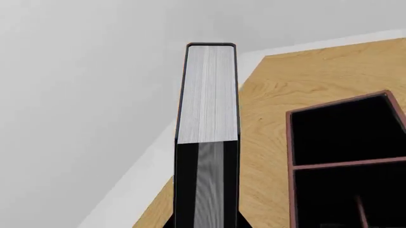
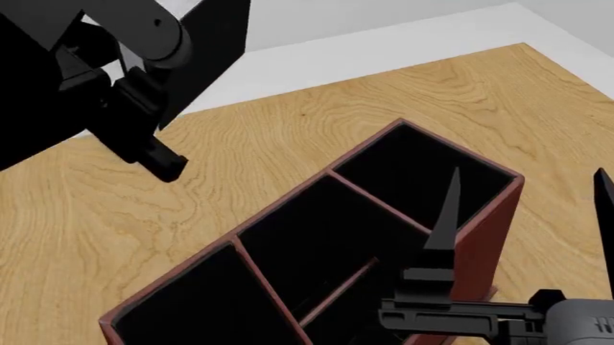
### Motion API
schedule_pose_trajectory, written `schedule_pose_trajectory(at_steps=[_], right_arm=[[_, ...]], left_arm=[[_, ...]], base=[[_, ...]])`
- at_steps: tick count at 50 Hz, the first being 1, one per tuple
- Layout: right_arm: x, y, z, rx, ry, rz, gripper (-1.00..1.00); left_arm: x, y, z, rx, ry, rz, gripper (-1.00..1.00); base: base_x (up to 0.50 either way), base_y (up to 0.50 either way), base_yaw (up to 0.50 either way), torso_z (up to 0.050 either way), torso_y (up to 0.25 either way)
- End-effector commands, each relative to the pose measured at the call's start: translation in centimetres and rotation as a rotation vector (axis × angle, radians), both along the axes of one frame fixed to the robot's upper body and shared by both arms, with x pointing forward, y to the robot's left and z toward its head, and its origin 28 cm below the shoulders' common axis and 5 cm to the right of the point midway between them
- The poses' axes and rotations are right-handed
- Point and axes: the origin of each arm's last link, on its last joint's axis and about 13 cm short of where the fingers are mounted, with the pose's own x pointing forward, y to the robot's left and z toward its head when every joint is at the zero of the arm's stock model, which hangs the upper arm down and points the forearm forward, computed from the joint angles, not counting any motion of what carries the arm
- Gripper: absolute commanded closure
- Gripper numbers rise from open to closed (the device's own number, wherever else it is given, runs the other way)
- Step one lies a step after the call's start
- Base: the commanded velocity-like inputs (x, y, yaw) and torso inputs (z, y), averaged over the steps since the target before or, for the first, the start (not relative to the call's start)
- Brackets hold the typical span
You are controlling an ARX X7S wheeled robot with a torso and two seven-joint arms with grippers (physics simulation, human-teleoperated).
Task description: Pick up the book and place it in the back compartment of the caddy.
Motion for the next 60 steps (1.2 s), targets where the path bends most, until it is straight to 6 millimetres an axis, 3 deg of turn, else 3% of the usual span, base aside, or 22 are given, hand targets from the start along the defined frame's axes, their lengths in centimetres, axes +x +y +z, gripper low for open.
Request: schedule_pose_trajectory(at_steps=[1, 16, 29, 39, 60], right_arm=[[0.0, -0.1, 0.0, 0.004, 0.0, 0.0, -1.0], [-0.2, -0.2, 0.0, 0.01, -0.004, 0.002, -1.0], [-0.1, -0.1, 0.0, 0.011, -0.002, 0.003, -1.0], [-0.4, -0.4, 0.1, 0.018, -0.012, -0.003, -1.0], [-2.1, -2.3, 0.1, 0.057, -0.042, -0.09, -1.0]], left_arm=[[-0.5, -2.2, 1.0, -0.016, -0.027, 0.0, 1.0], [-0.4, -3.9, 1.5, -0.063, -0.012, -0.062, 1.0], [0.3, -5.5, -0.1, -0.123, 0.049, -0.111, 1.0], [1.8, -6.7, -2.6, -0.161, 0.102, -0.149, 1.0], [3.5, -7.7, -5.4, -0.188, 0.17, -0.152, 1.0]], base=[[0.0, 0.0, 0.0, 0.015, 0.0], [0.0, 0.0, 0.0, 0.0, 0.001], [0.0, 0.0, 0.0, 0.0, 0.002], [0.0, 0.0, 0.0, 0.0, 0.002], [0.0, 0.0, 0.0, 0.0, 0.002]])
